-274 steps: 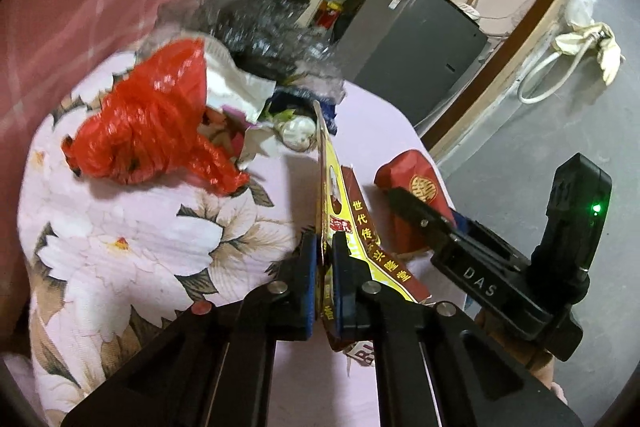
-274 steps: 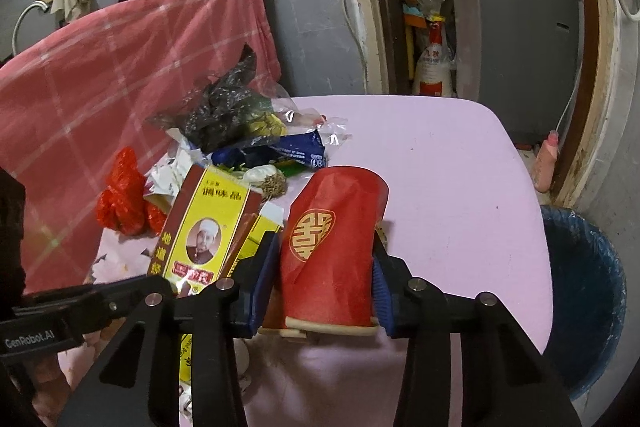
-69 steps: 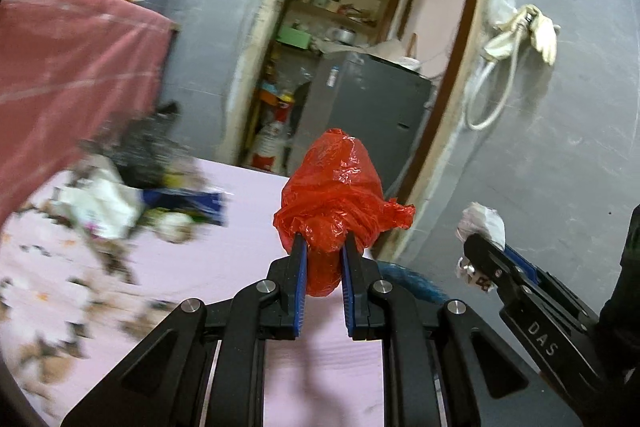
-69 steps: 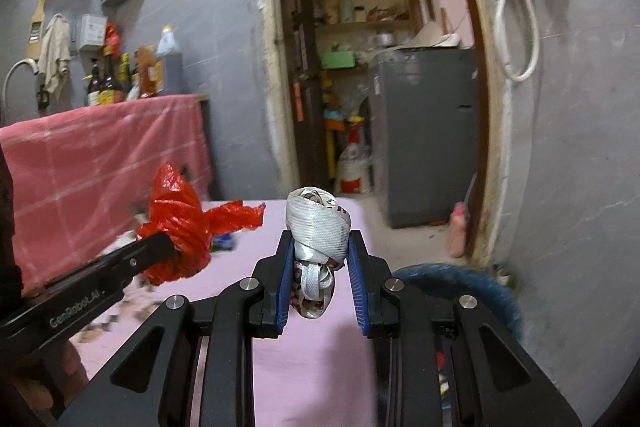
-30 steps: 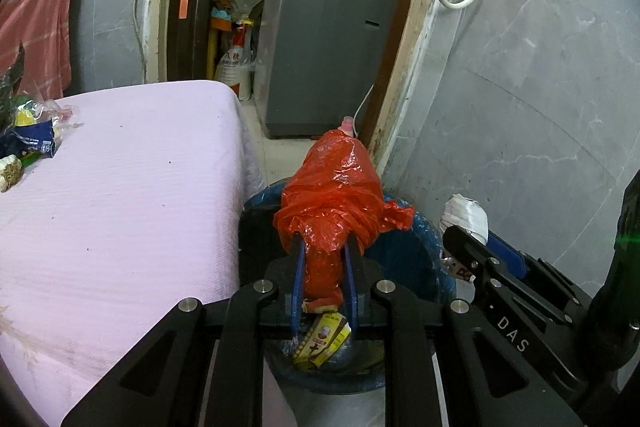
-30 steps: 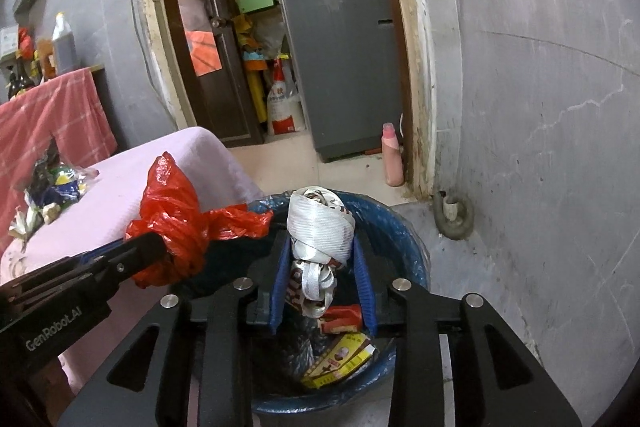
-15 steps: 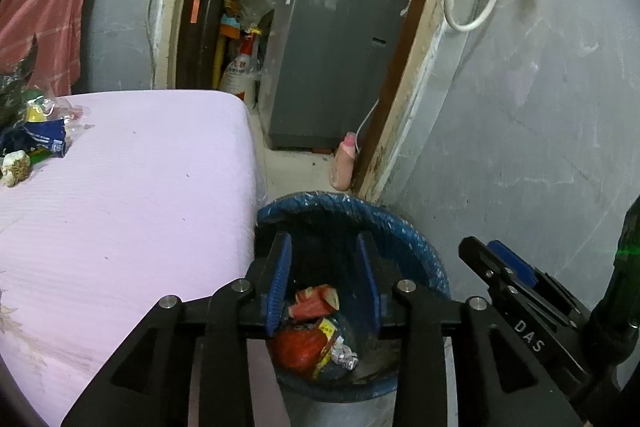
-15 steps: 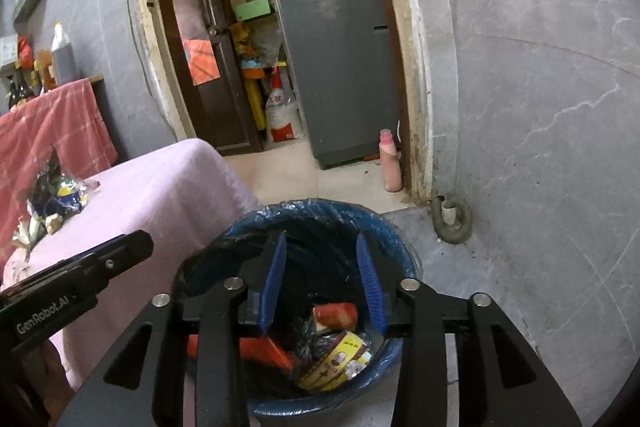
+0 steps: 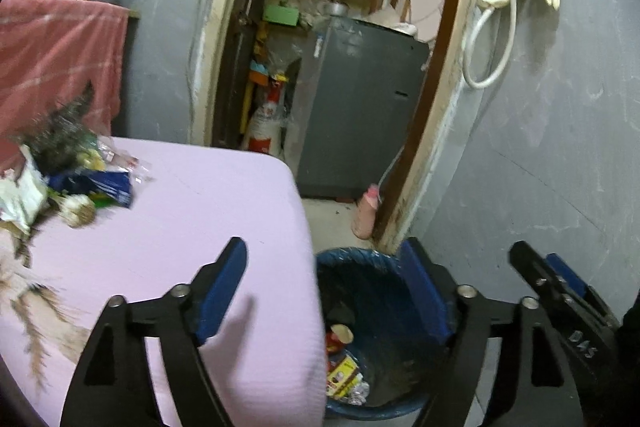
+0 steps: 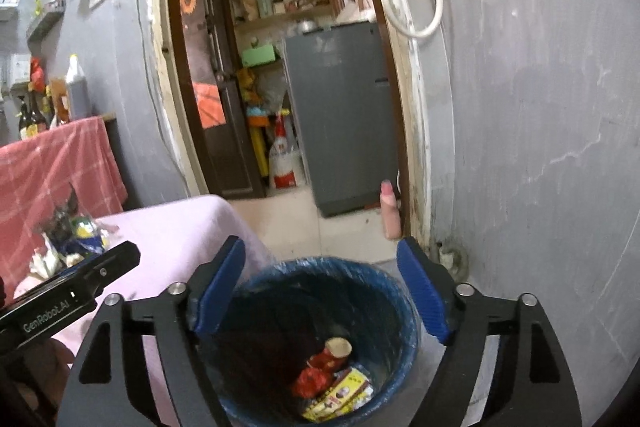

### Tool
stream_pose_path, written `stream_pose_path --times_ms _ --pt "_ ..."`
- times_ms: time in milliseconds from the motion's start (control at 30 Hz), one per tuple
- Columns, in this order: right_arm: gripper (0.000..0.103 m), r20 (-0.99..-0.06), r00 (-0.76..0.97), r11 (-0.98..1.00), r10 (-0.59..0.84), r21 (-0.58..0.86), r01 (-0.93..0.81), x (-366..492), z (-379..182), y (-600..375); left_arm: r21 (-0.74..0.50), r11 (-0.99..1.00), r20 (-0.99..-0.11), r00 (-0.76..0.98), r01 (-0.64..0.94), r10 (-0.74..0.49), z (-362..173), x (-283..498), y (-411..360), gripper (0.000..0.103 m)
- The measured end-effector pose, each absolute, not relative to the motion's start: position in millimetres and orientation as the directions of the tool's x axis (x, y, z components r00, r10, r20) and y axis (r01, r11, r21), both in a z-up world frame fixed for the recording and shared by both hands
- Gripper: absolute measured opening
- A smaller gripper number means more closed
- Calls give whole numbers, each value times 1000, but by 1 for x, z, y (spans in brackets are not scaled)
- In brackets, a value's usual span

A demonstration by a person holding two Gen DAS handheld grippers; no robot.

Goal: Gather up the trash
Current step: 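Move both tools back to the trash pile on the table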

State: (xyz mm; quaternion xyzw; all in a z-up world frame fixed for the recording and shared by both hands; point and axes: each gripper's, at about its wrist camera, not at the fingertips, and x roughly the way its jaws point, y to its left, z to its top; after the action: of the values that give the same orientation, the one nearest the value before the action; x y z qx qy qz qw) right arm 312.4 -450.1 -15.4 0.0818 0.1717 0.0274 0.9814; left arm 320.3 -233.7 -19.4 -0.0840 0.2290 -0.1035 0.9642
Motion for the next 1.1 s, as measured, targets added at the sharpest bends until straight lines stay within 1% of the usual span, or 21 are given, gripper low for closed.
stream_pose_path --times_ms 67,100,133,167,200,267,633,833,1100 --pt "92 -308 948 984 86 173 -33 307 -9 -445 -203 967 -412 883 152 -225 -14 317 -225 80" --pt "97 -297 951 984 88 176 -36 305 -6 -443 -201 968 -408 885 151 -223 -12 315 -221 83" --pt "100 -283 955 983 91 179 -41 302 -3 -441 -196 970 -406 888 147 -217 -11 312 -216 87" --pt "103 -272 958 983 92 181 -43 300 0 -438 -189 973 -402 893 136 -203 -10 309 -211 95" --pt "103 -266 959 982 96 183 -48 298 2 -435 -184 976 -387 903 120 -184 -7 304 -205 97" --pt "103 -254 962 982 103 182 -57 295 6 -428 -188 975 -369 912 116 -179 -3 297 -194 97" --pt "103 -208 965 978 157 169 -123 280 28 -374 -164 985 -345 933 50 -105 19 273 -132 98" --pt "103 -222 949 968 221 166 -187 278 34 -327 -155 987 -353 935 -31 -26 22 260 -76 98" --pt "103 -270 909 946 318 148 -287 287 31 -261 -170 973 -407 910 -158 76 11 251 1 98"
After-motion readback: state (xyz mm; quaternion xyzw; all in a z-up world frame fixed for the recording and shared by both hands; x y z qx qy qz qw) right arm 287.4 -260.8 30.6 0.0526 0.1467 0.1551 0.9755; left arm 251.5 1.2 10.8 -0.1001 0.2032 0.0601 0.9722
